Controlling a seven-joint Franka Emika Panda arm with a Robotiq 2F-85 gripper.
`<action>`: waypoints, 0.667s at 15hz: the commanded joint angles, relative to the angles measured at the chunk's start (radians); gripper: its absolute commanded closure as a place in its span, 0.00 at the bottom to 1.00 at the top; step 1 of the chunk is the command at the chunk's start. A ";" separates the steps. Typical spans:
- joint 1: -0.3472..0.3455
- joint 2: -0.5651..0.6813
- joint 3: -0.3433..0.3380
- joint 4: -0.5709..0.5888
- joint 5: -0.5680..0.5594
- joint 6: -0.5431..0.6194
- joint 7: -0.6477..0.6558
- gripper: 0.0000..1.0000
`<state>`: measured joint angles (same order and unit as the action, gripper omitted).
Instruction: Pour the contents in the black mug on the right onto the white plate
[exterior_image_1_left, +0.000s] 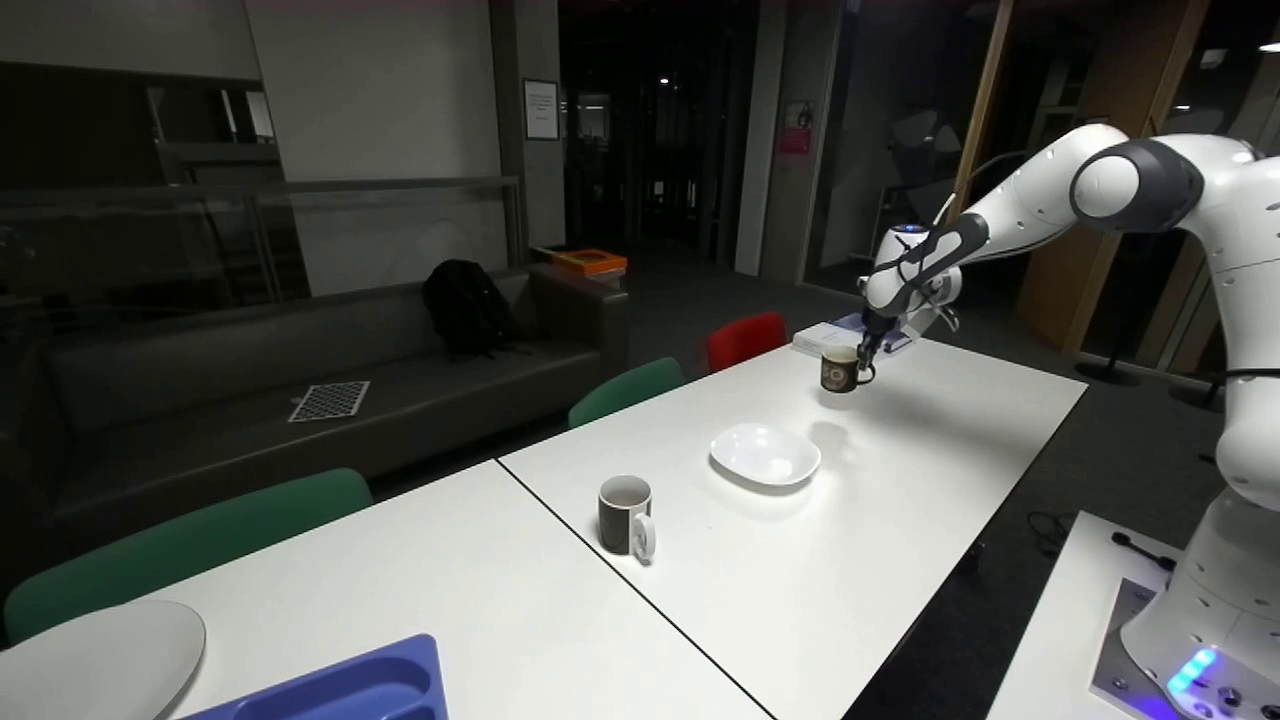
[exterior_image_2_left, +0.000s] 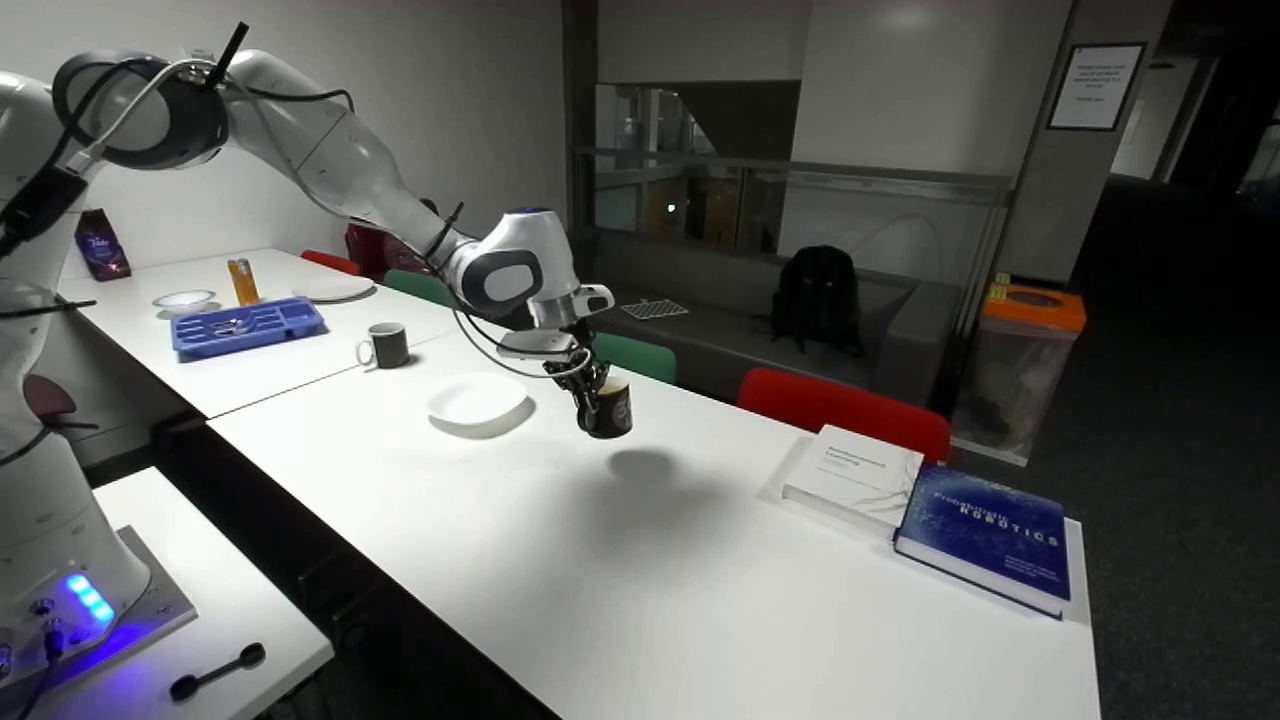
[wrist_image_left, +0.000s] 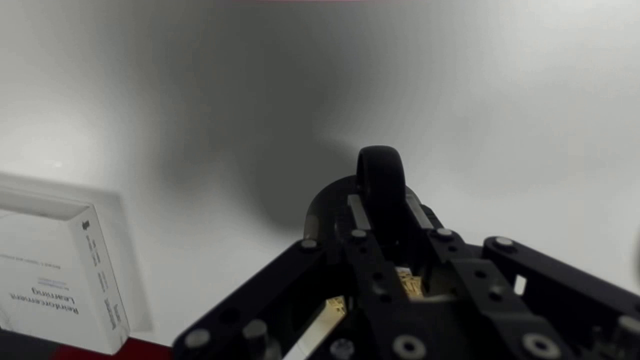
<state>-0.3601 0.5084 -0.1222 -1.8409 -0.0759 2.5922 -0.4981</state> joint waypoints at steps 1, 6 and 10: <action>0.097 -0.096 -0.038 -0.061 -0.121 -0.004 0.088 0.95; 0.209 -0.124 -0.059 -0.073 -0.290 -0.025 0.178 0.95; 0.245 -0.162 -0.032 -0.100 -0.335 -0.035 0.161 0.95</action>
<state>-0.1407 0.4433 -0.1574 -1.8800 -0.3734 2.5902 -0.3309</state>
